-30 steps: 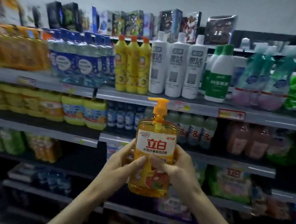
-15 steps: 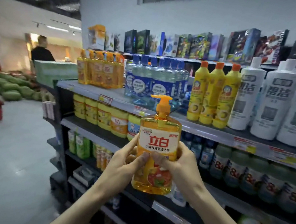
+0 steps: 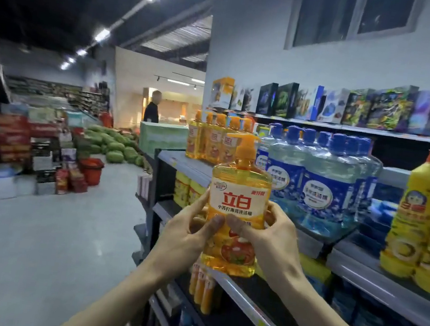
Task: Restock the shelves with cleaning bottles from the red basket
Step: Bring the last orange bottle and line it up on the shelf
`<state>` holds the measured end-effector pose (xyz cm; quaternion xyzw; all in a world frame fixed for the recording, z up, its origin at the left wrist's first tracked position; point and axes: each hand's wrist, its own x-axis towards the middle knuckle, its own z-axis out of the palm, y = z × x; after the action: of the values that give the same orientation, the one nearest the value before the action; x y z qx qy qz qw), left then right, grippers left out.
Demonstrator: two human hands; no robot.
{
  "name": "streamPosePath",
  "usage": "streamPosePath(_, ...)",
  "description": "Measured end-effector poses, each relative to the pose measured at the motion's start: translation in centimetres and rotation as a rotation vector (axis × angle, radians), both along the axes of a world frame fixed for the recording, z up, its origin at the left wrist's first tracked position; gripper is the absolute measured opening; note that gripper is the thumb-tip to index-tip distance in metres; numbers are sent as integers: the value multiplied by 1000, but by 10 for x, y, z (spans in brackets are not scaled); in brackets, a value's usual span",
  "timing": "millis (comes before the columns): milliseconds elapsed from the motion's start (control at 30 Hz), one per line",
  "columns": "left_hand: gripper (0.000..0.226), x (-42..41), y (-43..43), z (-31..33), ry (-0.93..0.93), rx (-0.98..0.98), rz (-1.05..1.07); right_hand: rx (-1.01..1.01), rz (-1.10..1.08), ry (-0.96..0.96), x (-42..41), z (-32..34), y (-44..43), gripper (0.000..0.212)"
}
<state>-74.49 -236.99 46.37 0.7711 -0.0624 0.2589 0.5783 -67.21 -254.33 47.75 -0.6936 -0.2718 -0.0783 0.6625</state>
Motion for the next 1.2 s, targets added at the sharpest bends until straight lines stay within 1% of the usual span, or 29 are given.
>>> streamPosePath(67,79,18,19,6,-18,22,49,17,13,6,22,2,25,77)
streamPosePath(133,77,37,40,10,-31,33,65,24,8,-2,43,5,50,76)
streamPosePath(267,61,85,93,18,-42,25,54,36,-17,-39,84,13,104,70)
streamPosePath(400,51,130,146,31,-66,3,24,21,-67,-97,125,23,160,77)
streamPosePath(500,49,167,189,41,-90,12,-20,26,-85,-121,161,33,202,77)
streamPosePath(633,41,221,240,56,-73,-1,-91,16,-139,-170,210,44,252,97)
streamPosePath(800,46,292,281,63,-70,8,-96,16,-219,-169,272,46,294,88)
streamPosePath(867,48,318,293,66,-77,5,-112,6,-243,-163,299,46,307,88)
streamPosePath(967,44,353,308,70,-92,-8,-118,-19,-288,-169,336,48,323,92)
streamPosePath(1033,41,377,315,71,-90,-41,-116,-52,-313,-186,357,49,332,86)
streamPosePath(1100,44,397,319,73,-84,-47,-109,-56,-335,-182,377,51,340,77)
streamPosePath(1200,53,430,324,74,-65,-60,-90,-84,-359,-171,406,53,348,75)
